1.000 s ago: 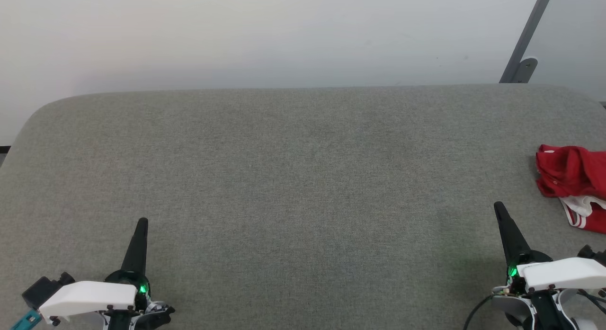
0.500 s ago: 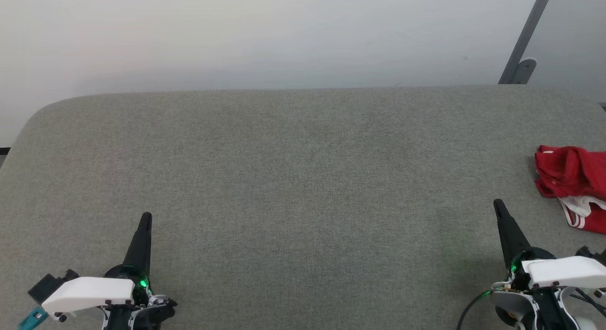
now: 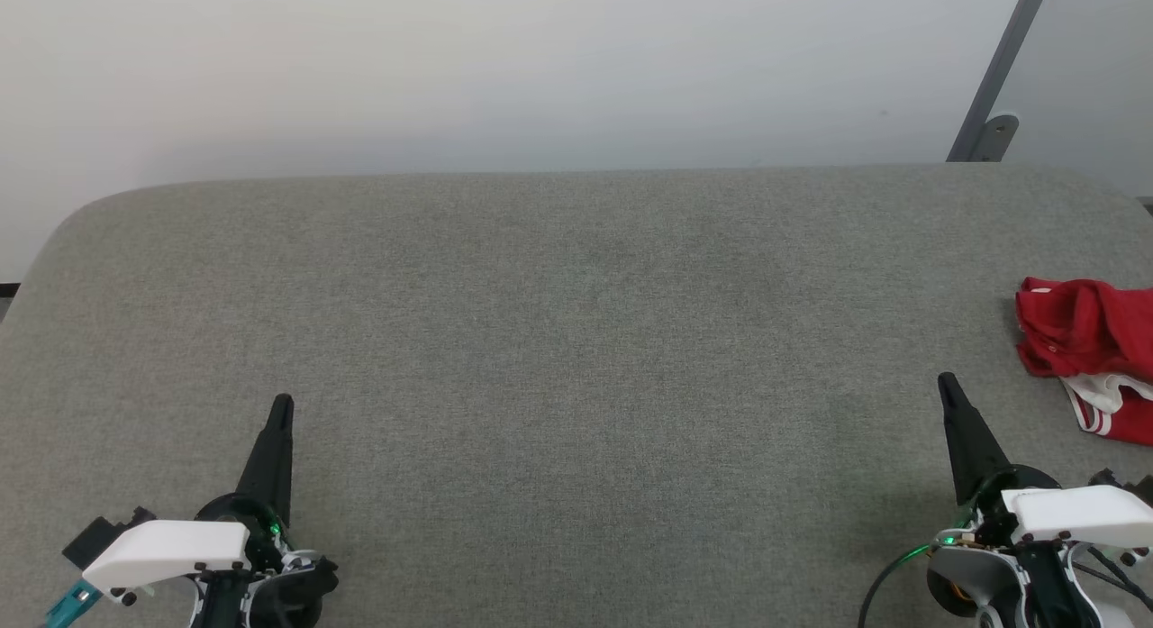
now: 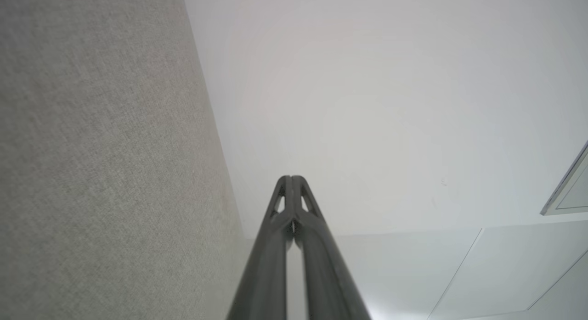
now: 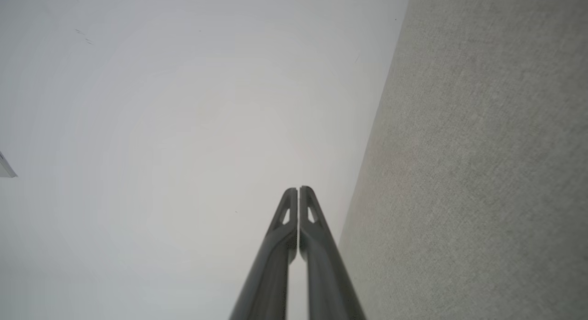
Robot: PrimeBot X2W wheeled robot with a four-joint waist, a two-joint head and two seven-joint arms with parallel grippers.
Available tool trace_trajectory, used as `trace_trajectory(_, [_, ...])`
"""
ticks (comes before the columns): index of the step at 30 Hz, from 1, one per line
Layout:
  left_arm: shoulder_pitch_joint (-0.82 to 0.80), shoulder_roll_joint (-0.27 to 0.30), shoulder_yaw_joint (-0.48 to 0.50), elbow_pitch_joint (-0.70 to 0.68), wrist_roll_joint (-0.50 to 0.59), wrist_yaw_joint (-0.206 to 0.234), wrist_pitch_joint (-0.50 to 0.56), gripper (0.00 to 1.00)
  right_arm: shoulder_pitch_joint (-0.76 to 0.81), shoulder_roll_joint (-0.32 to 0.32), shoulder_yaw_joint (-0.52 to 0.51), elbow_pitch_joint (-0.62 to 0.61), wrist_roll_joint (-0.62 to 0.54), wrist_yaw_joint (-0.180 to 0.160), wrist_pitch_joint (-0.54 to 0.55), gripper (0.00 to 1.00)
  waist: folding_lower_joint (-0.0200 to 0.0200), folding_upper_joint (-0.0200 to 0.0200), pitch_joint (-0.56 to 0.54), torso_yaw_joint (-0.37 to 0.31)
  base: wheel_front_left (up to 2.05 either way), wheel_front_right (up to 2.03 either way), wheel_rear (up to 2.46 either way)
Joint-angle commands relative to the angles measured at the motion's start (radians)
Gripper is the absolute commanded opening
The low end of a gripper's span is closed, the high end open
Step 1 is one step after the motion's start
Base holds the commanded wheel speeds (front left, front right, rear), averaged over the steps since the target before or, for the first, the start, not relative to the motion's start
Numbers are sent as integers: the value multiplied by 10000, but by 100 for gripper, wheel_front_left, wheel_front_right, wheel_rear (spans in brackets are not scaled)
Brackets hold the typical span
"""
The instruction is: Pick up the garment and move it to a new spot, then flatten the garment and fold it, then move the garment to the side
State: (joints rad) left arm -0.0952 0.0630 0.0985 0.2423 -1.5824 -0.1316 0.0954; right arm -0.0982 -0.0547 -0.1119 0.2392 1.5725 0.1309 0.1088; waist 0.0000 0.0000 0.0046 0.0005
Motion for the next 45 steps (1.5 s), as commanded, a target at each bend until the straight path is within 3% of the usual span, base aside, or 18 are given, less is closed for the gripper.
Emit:
trace_trajectory(1, [-150, -25, 45, 11, -224, 17, 54, 0, -136, 52, -30, 53, 179, -3, 45, 0, 0, 0, -3, -1, 0, 0, 0])
trace_trajectory(45, [-200, -104, 119, 35, -342, 16, 170, 0, -132, 58, -27, 71, 422, -3, 59, 0, 0, 0, -15, -5, 0, 0, 0])
